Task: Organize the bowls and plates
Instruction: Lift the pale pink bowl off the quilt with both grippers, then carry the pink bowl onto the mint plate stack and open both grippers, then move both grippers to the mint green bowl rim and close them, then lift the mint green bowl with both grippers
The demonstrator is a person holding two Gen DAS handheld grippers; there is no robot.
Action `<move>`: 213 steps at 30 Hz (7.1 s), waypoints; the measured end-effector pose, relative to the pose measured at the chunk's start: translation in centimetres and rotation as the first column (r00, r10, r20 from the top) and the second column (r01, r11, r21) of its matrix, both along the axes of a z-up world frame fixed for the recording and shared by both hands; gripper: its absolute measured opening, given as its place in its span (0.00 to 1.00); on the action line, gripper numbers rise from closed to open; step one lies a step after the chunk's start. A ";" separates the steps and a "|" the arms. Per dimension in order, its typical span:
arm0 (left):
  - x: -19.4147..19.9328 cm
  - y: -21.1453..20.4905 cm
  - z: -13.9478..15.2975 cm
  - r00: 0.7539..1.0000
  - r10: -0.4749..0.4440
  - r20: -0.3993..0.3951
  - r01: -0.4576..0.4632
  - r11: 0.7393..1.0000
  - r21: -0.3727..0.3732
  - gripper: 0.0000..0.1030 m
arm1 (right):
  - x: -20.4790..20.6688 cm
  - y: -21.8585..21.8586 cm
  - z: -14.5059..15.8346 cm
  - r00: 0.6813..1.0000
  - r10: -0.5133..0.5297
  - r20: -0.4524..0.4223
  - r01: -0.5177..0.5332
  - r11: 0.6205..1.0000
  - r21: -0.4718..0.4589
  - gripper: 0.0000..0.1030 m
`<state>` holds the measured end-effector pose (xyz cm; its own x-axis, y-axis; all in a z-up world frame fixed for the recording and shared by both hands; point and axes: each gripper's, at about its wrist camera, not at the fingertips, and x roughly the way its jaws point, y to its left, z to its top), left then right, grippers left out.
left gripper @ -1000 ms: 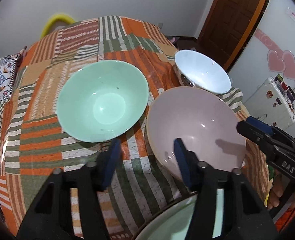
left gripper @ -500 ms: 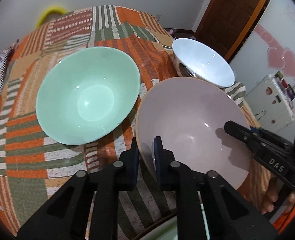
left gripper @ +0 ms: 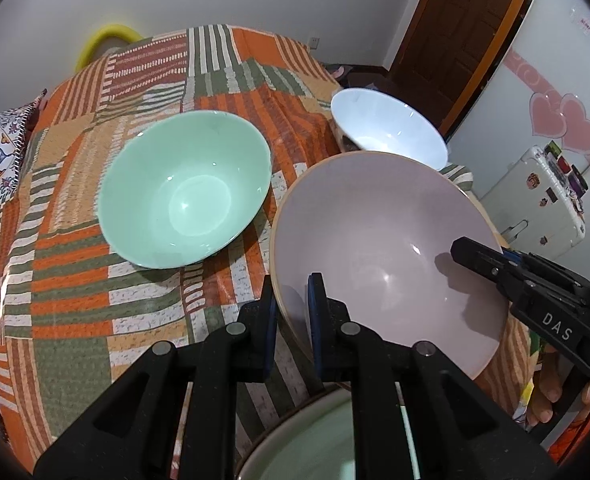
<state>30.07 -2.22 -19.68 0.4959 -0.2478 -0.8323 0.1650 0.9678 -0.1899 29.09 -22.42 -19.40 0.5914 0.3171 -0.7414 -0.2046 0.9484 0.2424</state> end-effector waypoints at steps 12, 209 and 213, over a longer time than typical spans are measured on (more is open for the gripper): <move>-4.6 0.9 4.3 0.998 0.013 0.068 -0.011 1.000 -0.024 0.13 | -3.3 0.8 3.4 0.995 0.032 0.096 -0.033 0.999 0.005 0.18; 1.9 11.9 1.6 0.990 0.139 0.018 -0.140 0.990 0.022 0.10 | 5.4 11.9 0.3 0.974 0.222 -0.044 -0.223 0.975 -0.013 0.21; -0.4 11.8 3.6 0.988 0.144 0.055 -0.145 0.989 0.014 0.10 | 3.9 11.8 1.9 0.973 0.232 -0.010 -0.232 0.973 -0.001 0.21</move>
<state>29.65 9.61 -16.09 0.5696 -0.1562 -0.8069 0.0332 0.9853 -0.1674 33.00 -10.64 -17.49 0.4951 0.4429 -0.7475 -0.4169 0.8759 0.2429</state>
